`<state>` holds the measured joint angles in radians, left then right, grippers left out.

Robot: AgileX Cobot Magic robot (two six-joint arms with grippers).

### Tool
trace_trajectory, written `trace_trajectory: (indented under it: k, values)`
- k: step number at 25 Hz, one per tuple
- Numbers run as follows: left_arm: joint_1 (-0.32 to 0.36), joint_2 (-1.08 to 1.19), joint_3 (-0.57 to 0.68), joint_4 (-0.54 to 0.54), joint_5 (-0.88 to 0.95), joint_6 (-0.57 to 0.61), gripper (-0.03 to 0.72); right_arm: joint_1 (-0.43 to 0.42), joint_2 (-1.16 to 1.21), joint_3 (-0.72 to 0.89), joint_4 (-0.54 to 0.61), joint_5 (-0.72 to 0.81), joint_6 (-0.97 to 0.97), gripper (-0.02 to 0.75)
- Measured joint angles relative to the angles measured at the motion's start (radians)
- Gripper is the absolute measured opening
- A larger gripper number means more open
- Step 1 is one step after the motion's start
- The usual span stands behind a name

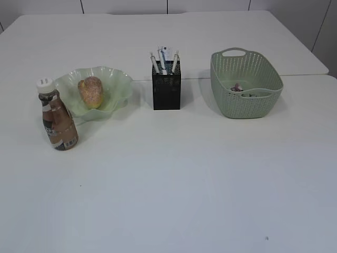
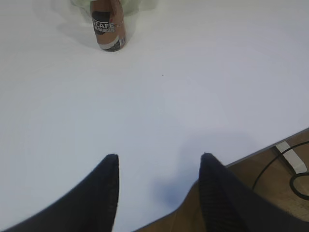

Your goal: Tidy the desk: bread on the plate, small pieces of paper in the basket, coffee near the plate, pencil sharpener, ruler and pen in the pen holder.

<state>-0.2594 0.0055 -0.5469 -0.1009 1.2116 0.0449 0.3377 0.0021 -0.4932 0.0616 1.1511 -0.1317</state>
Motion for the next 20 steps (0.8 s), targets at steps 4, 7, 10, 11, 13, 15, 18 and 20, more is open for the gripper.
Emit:
trace_trajectory:
  k: [4, 7, 10, 11, 13, 15, 18, 20]
  values:
    - [0.000, 0.000, 0.000, 0.000, 0.000, 0.000, 0.313, 0.000, -0.018, 0.000, 0.000, 0.000, 0.000, 0.386]
    - [0.000, 0.000, 0.004, 0.011, -0.017, 0.000, 0.286, 0.000, -0.018, 0.000, 0.000, 0.000, 0.000, 0.386]
    - [0.000, 0.000, 0.028, 0.027, -0.064, 0.000, 0.271, 0.000, -0.018, 0.000, 0.000, 0.000, 0.000, 0.386]
    - [0.000, 0.000, 0.030, 0.029, -0.071, 0.000, 0.269, 0.000, -0.018, 0.000, 0.000, 0.000, 0.000, 0.386]
    - [0.000, 0.000, 0.036, 0.029, -0.085, 0.000, 0.268, 0.000, -0.018, 0.000, 0.000, 0.000, 0.000, 0.386]
    - [0.000, 0.000, 0.040, 0.031, -0.089, 0.000, 0.267, 0.000, -0.018, 0.000, 0.000, 0.000, 0.000, 0.386]
    - [0.000, 0.000, 0.042, 0.032, -0.093, 0.000, 0.267, 0.000, -0.018, 0.000, -0.002, 0.000, 0.000, 0.386]
    - [0.000, 0.000, 0.042, 0.033, -0.095, 0.000, 0.265, 0.000, -0.018, 0.000, -0.003, 0.000, 0.002, 0.386]
